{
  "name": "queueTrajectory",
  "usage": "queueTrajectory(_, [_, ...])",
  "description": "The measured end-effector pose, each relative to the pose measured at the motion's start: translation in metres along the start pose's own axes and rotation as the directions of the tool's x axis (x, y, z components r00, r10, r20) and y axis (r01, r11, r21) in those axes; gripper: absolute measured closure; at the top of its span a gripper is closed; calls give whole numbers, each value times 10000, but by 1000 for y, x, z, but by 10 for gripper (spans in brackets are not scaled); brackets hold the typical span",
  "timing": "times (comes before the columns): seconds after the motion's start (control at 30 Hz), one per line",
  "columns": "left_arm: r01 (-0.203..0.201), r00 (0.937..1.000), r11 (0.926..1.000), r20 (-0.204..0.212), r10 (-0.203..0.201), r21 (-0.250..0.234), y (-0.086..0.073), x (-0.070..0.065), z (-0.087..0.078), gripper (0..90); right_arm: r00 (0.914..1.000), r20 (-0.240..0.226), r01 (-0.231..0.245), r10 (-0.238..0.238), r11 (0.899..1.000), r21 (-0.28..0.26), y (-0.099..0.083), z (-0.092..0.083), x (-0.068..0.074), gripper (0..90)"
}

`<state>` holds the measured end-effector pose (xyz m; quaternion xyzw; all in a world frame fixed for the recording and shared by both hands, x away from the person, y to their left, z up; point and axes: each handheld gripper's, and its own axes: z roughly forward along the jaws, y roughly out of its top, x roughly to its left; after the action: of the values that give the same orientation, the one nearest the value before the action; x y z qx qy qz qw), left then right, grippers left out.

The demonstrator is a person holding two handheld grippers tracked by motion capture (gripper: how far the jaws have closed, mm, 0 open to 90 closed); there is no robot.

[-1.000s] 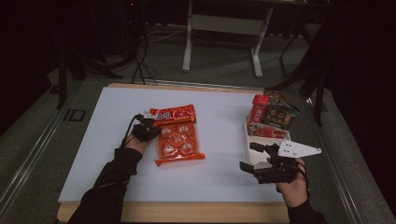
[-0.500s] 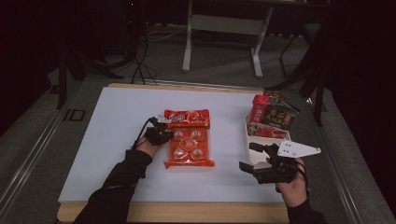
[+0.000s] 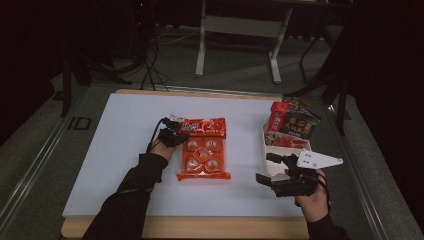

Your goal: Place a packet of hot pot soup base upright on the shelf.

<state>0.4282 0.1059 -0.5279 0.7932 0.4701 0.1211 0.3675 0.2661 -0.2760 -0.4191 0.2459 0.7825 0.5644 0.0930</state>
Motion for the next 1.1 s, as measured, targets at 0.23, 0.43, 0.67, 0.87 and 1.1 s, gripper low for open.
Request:
queueTrajectory(0.23, [-39,9996,9999,-294,42,101,11,-2,16,895,10000,-78,-14,14,9999,116,-3,3,0,179])
queueTrajectory(0.43, [-112,9996,9993,-255,121,345,13,-6,22,898,9998,-111,-151,150,9999,-73,-4,2,-3,178])
queueTrajectory(0.67, [-425,9991,9980,59,422,462,10,-15,21,900,9999,-146,-52,52,10000,-1,-3,4,0,178])
queueTrajectory(0.87, [-643,9975,9967,309,628,496,5,-28,19,900,9999,-137,9,-8,10000,43,-2,4,1,178])
queueTrajectory(1.1, [-1056,9919,9920,784,1000,699,2,-45,18,900,9998,-188,-11,12,10000,87,-2,6,2,178])
